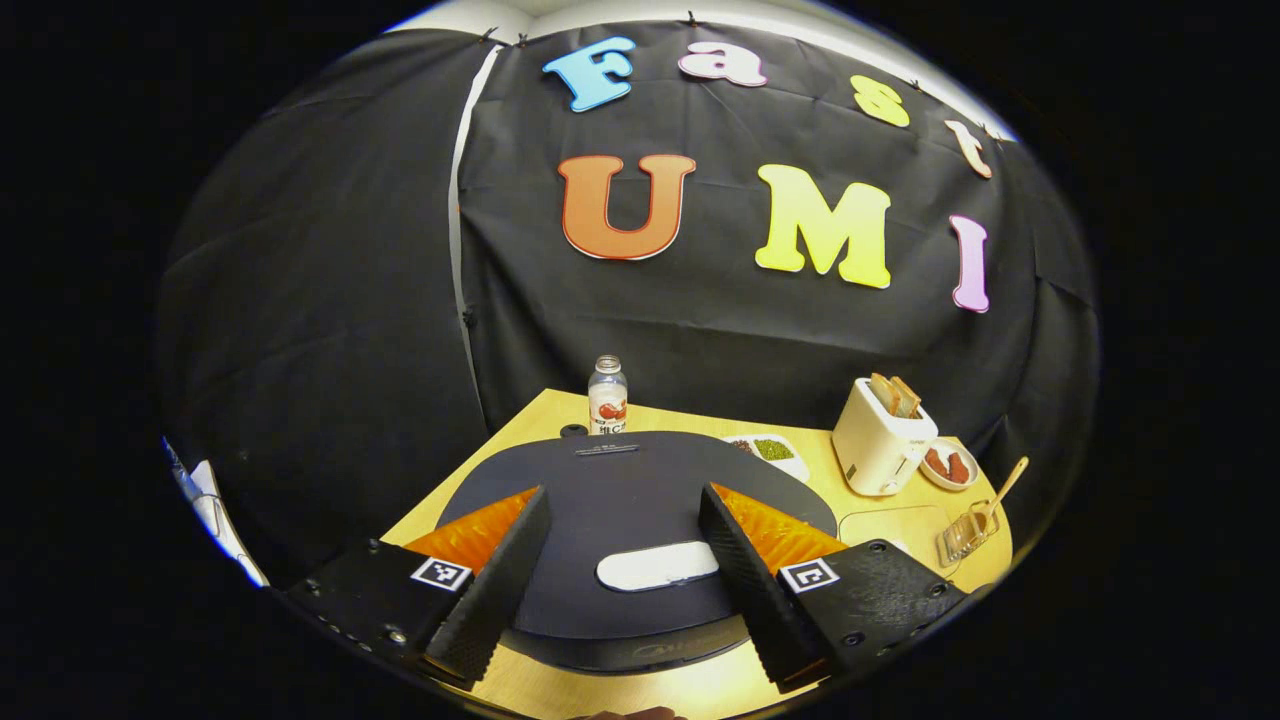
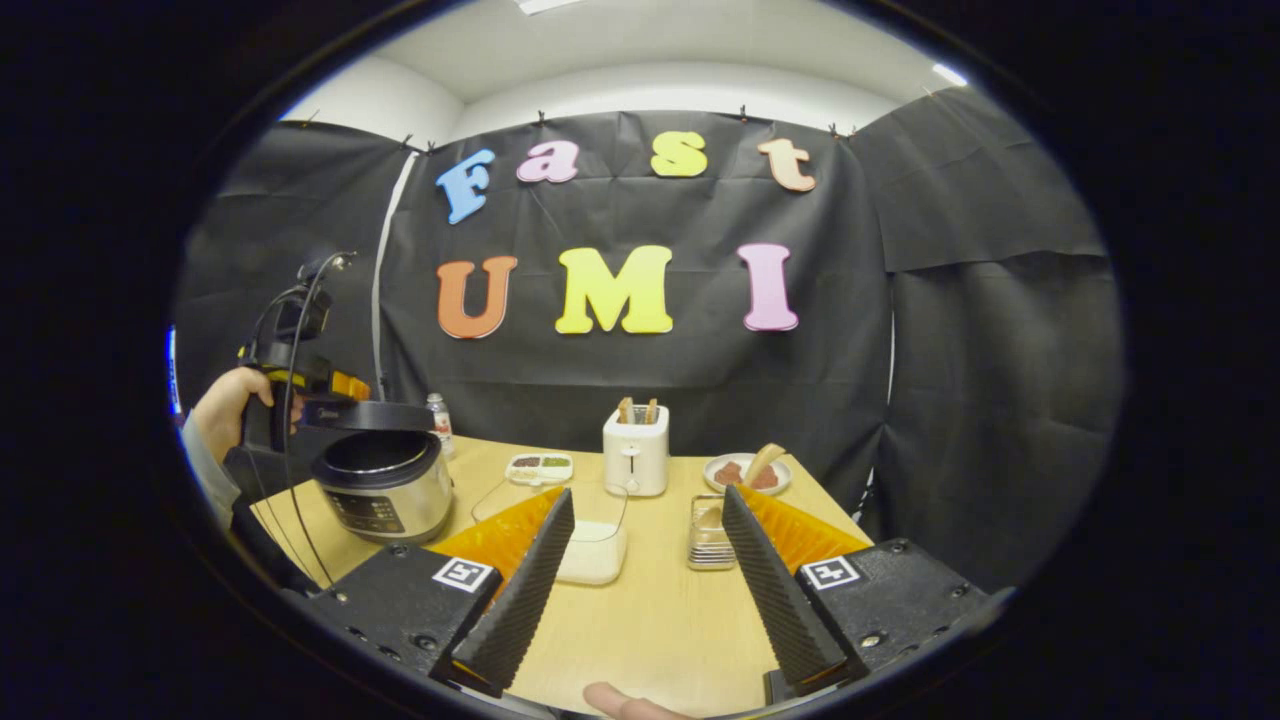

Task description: Close the left gripper, press the button to open the rice cooker; take a wooden spoon from the chopstick holder with the right hand, scoop a spoonful of rice and pour it into the rice cooker, then put the wooden spoon back into the chopstick holder.

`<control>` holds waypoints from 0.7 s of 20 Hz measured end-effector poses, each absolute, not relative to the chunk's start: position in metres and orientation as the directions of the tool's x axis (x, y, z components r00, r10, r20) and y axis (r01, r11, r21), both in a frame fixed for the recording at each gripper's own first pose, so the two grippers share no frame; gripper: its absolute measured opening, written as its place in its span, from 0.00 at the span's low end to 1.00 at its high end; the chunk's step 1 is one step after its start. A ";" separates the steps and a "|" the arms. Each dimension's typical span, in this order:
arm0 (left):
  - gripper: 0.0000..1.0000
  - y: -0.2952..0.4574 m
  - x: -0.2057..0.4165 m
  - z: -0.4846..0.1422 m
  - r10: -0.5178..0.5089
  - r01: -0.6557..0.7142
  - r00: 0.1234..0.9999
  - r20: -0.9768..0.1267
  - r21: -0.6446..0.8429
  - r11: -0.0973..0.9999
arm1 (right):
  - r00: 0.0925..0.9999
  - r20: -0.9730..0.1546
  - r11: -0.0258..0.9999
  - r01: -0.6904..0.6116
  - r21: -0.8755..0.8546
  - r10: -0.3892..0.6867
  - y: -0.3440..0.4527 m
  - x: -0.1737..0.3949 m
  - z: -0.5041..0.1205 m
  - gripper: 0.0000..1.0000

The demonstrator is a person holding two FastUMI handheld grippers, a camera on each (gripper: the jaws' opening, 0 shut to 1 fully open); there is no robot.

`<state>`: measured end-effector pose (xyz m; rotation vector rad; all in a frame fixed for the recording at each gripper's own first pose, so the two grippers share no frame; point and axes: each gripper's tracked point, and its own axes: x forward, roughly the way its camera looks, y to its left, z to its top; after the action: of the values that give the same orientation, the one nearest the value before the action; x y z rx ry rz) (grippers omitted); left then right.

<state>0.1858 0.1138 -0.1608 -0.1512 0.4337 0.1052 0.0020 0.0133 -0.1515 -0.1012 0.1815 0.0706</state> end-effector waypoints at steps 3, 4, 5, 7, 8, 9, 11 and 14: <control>0.97 0.107 0.175 -0.178 0.074 -0.141 0.894 -0.442 -0.119 0.983 | 0.981 -0.184 0.992 -0.082 -0.092 0.064 0.017 0.002 -0.152 0.97; 0.97 0.105 0.171 -0.185 0.079 -0.145 0.886 -0.456 -0.111 0.983 | 0.980 -0.186 0.992 -0.083 -0.093 0.064 0.018 0.003 -0.152 0.97; 0.97 0.103 0.166 -0.191 0.084 -0.148 0.876 -0.474 -0.100 0.984 | 0.980 -0.186 0.992 -0.083 -0.094 0.064 0.019 0.002 -0.153 0.97; 0.98 0.098 0.158 -0.198 0.089 -0.148 0.867 -0.490 -0.084 0.985 | 0.979 -0.193 0.993 -0.086 -0.086 0.068 0.021 0.003 -0.156 0.97; 0.98 0.097 0.154 -0.199 0.090 -0.146 0.867 -0.491 -0.077 0.986 | 0.977 -0.199 0.993 -0.091 -0.081 0.074 0.023 0.003 -0.159 0.97; 0.98 0.097 0.153 -0.197 0.092 -0.144 0.878 -0.470 -0.076 0.987 | 0.976 -0.201 0.992 -0.095 -0.079 0.077 0.024 0.003 -0.161 0.97; 0.98 0.095 0.146 -0.196 0.087 -0.145 0.884 -0.460 -0.092 0.985 | 0.975 -0.207 0.992 -0.096 -0.084 0.077 0.024 0.005 -0.163 0.97; 0.98 0.092 0.136 -0.197 0.094 -0.148 0.895 -0.436 -0.090 0.985 | 0.975 -0.210 0.992 -0.095 -0.083 0.076 0.023 0.006 -0.165 0.96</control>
<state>0.1357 0.0916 -0.1969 -0.1218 0.4458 0.1257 0.0056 0.0234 -0.1649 -0.0927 0.2086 0.0863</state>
